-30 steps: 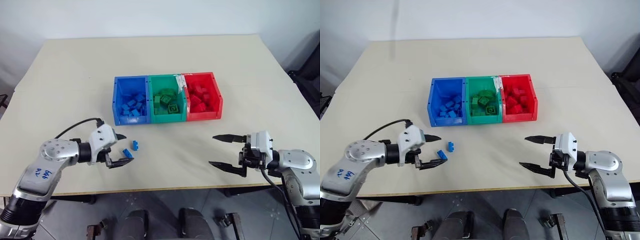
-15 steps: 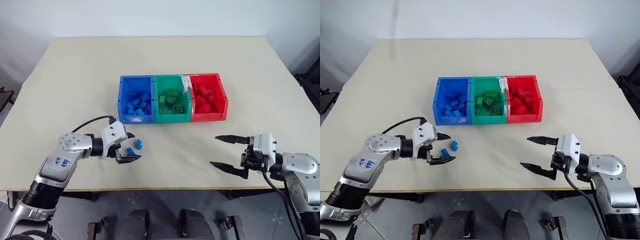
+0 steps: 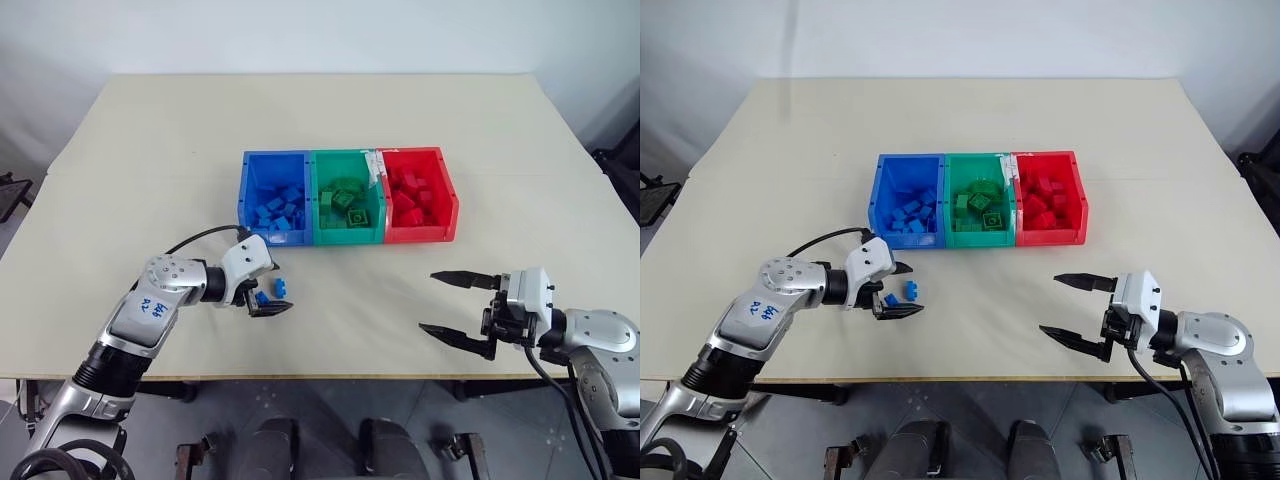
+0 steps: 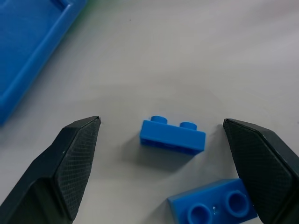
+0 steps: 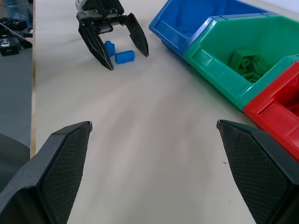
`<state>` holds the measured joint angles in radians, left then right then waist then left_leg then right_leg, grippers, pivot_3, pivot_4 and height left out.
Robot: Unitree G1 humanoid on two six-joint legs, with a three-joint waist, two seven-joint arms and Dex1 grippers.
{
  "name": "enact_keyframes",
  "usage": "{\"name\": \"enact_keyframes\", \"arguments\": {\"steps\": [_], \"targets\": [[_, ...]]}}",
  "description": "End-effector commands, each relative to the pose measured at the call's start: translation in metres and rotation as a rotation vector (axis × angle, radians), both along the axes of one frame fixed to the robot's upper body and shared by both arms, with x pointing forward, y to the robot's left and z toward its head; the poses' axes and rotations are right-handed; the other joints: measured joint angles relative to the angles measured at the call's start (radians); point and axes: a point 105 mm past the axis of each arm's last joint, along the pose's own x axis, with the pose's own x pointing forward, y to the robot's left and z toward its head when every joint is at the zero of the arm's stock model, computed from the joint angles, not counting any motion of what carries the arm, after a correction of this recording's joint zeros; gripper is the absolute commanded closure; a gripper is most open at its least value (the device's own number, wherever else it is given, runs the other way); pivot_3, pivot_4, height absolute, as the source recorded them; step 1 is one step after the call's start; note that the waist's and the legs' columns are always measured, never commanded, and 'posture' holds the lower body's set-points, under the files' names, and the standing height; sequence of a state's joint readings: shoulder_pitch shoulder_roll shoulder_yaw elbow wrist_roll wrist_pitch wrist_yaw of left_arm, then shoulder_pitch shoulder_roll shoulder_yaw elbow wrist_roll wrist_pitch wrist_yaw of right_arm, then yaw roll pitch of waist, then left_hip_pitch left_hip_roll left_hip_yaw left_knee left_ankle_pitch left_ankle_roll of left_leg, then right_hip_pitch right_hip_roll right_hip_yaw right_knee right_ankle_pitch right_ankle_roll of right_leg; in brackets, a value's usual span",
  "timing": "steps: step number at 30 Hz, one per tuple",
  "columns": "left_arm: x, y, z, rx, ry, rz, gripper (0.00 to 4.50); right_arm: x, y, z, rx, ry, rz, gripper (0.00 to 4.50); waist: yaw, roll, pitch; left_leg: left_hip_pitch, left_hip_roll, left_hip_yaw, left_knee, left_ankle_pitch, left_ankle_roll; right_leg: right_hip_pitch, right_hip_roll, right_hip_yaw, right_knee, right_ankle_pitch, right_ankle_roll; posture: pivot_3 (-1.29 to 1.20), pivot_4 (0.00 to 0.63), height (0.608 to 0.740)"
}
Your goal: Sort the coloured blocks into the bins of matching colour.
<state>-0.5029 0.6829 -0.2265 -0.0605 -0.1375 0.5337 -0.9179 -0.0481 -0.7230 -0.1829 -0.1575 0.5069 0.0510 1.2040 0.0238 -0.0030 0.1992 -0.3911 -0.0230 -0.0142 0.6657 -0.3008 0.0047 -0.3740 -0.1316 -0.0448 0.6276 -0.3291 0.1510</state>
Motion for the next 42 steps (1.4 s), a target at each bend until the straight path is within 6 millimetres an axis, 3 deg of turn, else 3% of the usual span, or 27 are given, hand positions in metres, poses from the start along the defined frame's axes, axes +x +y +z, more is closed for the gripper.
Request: {"name": "enact_keyframes", "arguments": {"steps": [1,2,12,18,22,26,30,32,35,39,42], "targets": [[0.003,-0.001,0.001,0.023,-0.006,-0.019,0.02,-0.003,0.0,0.01,0.008,-0.039,0.0,0.0,0.0,0.0,0.0,0.0,0.0,0.0,0.0,0.0,0.0,0.0,0.0,0.0,0.0,0.0,0.0,0.0,0.15,0.74],[0.003,-0.001,0.001,0.027,-0.001,-0.022,0.02,-0.003,0.001,0.009,0.01,-0.04,0.0,0.0,0.001,0.0,0.0,0.0,0.0,0.0,0.0,0.0,0.0,0.0,0.0,0.0,0.0,0.0,0.0,0.0,0.15,0.74],[-0.002,0.002,-0.003,0.066,0.028,-0.058,3.04,-0.001,0.001,0.011,0.011,-0.05,-0.002,0.0,0.0,0.0,0.0,0.0,0.0,0.0,0.0,0.0,0.0,0.0,0.0,0.0,0.0,0.0,0.0,0.0,0.15,0.74],[0.001,-0.002,0.008,-0.008,-0.024,-0.063,3.06,0.001,0.002,0.011,0.012,-0.053,0.0,0.0,0.0,0.0,0.0,0.0,0.0,0.0,0.0,0.0,0.0,0.0,0.0,0.0,0.0,0.0,0.0,0.0,0.15,0.74],[0.0,-0.014,0.04,-0.193,-0.131,-0.108,3.06,0.001,-0.004,0.016,0.03,-0.067,-0.028,0.0,0.003,0.0,0.0,-0.001,0.0,-0.001,0.001,0.0,0.0,0.0,0.0,0.0,0.0,0.0,0.0,0.0,0.15,0.74],[0.007,-0.014,0.066,-0.314,-0.208,-0.078,3.06,0.004,-0.011,0.034,0.115,-0.109,-0.095,0.0,0.001,0.0,0.0,-0.001,0.0,-0.001,0.001,0.0,0.0,0.0,0.0,-0.001,0.0,0.0,0.0,0.0,0.15,0.74],[0.045,-0.007,0.102,-0.383,-0.383,0.068,3.06,0.007,-0.018,0.046,0.183,-0.152,-0.189,0.0,0.005,0.0,0.0,-0.001,0.0,-0.001,0.001,0.0,0.0,0.0,0.0,-0.001,0.0,0.0,0.0,0.0,0.15,0.74],[0.06,-0.006,0.11,-0.393,-0.418,0.113,3.06,0.008,-0.018,0.049,0.216,-0.167,-0.218,0.0,0.006,-0.001,0.0,-0.001,-0.001,-0.002,0.003,0.001,0.0,0.001,0.0,-0.002,0.0,0.0,0.001,0.0,0.15,0.74],[0.08,-0.006,0.113,-0.376,-0.45,0.187,3.06,0.007,-0.015,0.053,0.261,-0.184,-0.248,0.0,0.003,-0.001,0.0,-0.001,-0.006,-0.001,0.002,0.001,0.0,0.001,0.0,-0.002,0.0,0.001,0.002,0.0,0.15,0.74],[0.088,-0.006,0.113,-0.41,-0.428,0.217,3.06,0.005,-0.014,0.054,0.272,-0.186,-0.265,0.0,-0.001,-0.001,0.0,-0.001,-0.007,-0.001,0.0,0.001,0.0,-0.001,-0.001,-0.002,0.0,0.001,0.002,0.0,0.15,0.74],[0.091,-0.005,0.112,-0.404,-0.424,0.23,2.11,0.006,-0.013,0.054,0.27,-0.186,-0.265,0.0,-0.001,-0.001,0.0,-0.001,-0.006,-0.001,0.0,0.001,0.0,-0.001,-0.001,-0.002,0.0,0.001,0.002,0.0,0.15,0.74]]}}
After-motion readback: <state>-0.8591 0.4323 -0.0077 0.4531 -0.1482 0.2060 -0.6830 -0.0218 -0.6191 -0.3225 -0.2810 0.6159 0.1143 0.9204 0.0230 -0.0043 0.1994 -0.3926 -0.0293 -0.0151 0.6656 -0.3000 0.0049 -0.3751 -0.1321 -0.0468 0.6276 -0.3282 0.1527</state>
